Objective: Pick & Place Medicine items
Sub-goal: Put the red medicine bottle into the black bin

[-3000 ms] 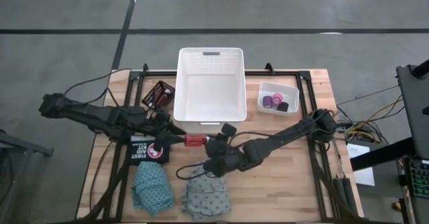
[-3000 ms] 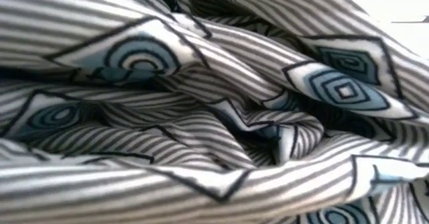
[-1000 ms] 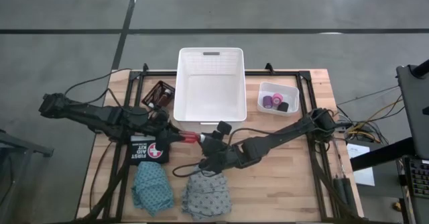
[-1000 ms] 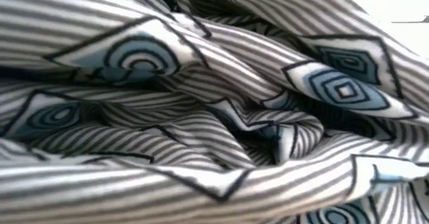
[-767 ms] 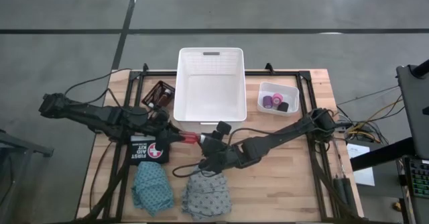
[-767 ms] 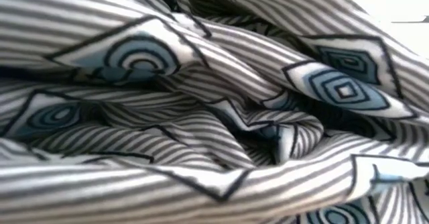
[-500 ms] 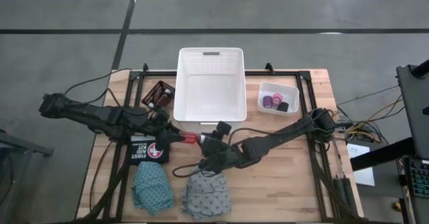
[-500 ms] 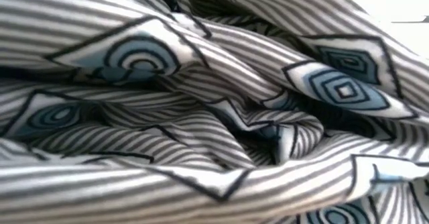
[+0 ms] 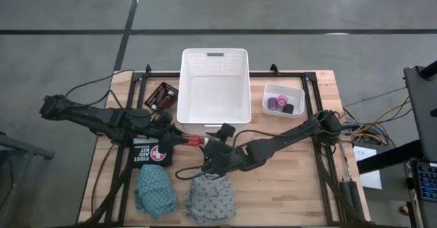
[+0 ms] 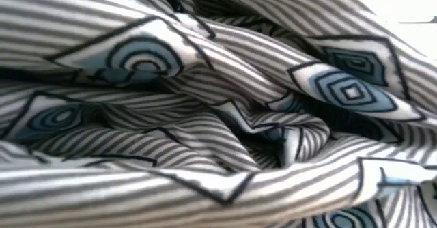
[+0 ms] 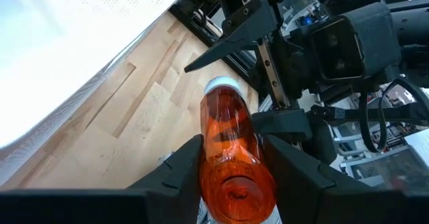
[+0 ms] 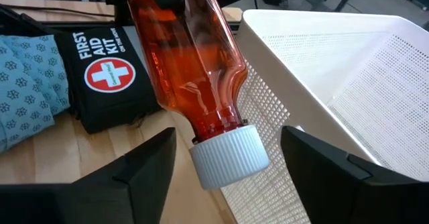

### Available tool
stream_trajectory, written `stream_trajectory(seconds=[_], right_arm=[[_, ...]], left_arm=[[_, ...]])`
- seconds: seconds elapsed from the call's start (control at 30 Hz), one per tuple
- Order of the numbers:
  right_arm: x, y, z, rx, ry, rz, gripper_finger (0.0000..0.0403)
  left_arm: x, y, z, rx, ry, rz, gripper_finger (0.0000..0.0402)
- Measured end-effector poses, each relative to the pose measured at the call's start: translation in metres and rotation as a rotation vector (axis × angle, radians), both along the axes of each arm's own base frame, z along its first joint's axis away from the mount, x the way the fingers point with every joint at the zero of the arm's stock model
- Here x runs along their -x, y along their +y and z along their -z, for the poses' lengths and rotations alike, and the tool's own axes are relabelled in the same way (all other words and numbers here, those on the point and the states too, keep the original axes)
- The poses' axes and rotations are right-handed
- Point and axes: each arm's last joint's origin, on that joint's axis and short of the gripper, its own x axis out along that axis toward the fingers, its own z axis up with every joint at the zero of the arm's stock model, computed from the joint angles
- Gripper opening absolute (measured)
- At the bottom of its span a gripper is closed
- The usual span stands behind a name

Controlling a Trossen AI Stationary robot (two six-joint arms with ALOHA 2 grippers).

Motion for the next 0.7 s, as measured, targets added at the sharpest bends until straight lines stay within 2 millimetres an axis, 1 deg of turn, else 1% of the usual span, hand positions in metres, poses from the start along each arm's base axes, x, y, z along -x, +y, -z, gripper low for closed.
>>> stream_trajectory(seconds=[0.23, 0.43, 0.5, 0.7], right_arm=[[0.000, 0.000, 0.000, -0.005, -0.003, 0.003, 0.0307], [0.001, 0.003, 0.001, -0.017, 0.008, -0.020, 0.0329], [0.002, 0.007, 0.001, -0.021, 0.013, -0.035, 0.0334], [0.007, 0.016, -0.001, -0.021, 0.014, -0.061, 0.0344]], left_arm=[[0.000, 0.000, 0.000, 0.000, 0.000, 0.001, 0.0147], [0.000, 0.000, -0.002, 0.005, -0.002, 0.000, 0.0147], [0.002, 0.000, -0.007, 0.016, -0.019, 0.012, 0.0147], [0.012, 0.001, -0.036, -0.013, -0.104, 0.032, 0.0147]])
